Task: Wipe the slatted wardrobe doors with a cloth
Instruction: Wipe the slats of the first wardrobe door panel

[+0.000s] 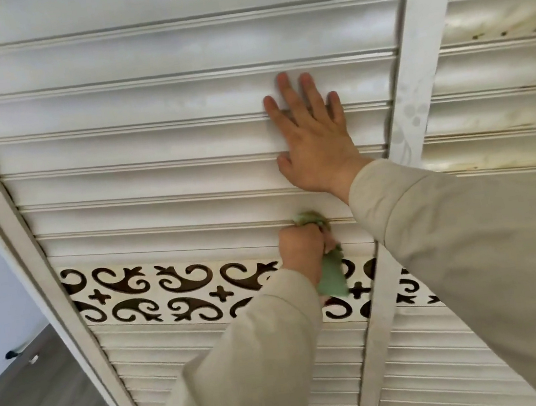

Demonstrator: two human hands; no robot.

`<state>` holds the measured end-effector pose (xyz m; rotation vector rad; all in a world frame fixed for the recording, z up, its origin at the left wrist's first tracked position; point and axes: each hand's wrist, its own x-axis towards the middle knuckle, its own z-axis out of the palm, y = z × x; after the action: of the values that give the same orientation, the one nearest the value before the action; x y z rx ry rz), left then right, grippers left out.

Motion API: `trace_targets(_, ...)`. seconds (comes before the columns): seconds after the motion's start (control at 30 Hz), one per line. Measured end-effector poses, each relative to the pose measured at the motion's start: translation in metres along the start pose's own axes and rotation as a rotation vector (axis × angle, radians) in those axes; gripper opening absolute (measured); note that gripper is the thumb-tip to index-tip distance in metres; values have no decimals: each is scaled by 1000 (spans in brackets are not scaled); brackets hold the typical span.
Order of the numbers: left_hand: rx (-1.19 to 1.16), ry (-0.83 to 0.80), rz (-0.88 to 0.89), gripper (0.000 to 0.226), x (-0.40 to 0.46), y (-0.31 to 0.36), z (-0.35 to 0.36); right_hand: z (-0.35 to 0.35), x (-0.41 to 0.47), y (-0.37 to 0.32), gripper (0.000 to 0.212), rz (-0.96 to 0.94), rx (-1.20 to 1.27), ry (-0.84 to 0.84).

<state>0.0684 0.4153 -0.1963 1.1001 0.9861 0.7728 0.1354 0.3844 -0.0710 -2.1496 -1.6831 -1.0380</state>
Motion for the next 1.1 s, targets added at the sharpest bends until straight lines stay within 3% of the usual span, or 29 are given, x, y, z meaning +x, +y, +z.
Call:
trace_targets(0.1, 121, 12, 7, 20, -2, 1, 4, -6, -13, 18, 78, -55, 58, 28)
trace_targets(0.2, 54, 104, 9, 16, -1, 10, -27, -5, -37, 37, 68, -14, 246, 160)
trace_targets(0.3, -29, 170, -27, 22, 4, 15, -52, -4, -69, 62, 58, 160, 329, 351)
trace_targets(0.4, -33, 227, -41, 26, -1, 17, -58, -5, -91, 82, 58, 453, 342, 508)
trace_targets(0.43, -37, 229, -39, 21, -4, 17, -55, -6, -95, 87, 64, 570, 423, 492)
trace_targets(0.5, -38, 248, -30, 21, -8, 15, -44, -2, -97, 95, 77, 801, 799, 305)
trace_targets(0.57, -29, 236, -7, 23, -10, 9, -34, 9, -97, 98, 68, 884, 1136, 128)
trace_targets(0.67, -79, 132, -54, 16, -16, 0, -5, 17, -100, 106, 47, 831, 1083, 75)
trace_targets(0.77, -141, -39, -88, 36, -6, -18, 33, 12, -100, 118, 43, 789, 1022, 22)
trace_targets(0.83, -65, -126, -53, 37, 10, -38, 66, 10, -98, 124, 40, 762, 991, -7)
trace_targets(0.97, 16, -128, 24, 32, -3, -45, 98, 10, -95, 129, 38, 754, 989, -13)
trace_targets(1.1, -1, -82, -4, 36, -21, -29, 82, 10, -97, 129, 35, 740, 976, 4)
